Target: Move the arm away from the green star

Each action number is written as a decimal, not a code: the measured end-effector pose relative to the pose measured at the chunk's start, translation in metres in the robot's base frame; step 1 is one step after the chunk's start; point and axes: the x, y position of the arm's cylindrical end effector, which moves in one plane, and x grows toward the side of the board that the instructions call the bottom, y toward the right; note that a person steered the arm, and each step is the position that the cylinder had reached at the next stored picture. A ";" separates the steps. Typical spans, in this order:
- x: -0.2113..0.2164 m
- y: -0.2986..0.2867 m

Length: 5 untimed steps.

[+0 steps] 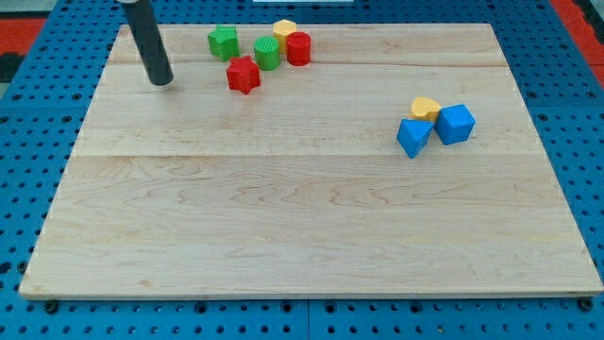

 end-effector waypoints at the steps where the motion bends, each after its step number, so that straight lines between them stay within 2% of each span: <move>1: -0.016 -0.001; 2: -0.032 -0.006; 3: -0.071 0.050; 4: -0.072 0.026; 5: -0.087 0.052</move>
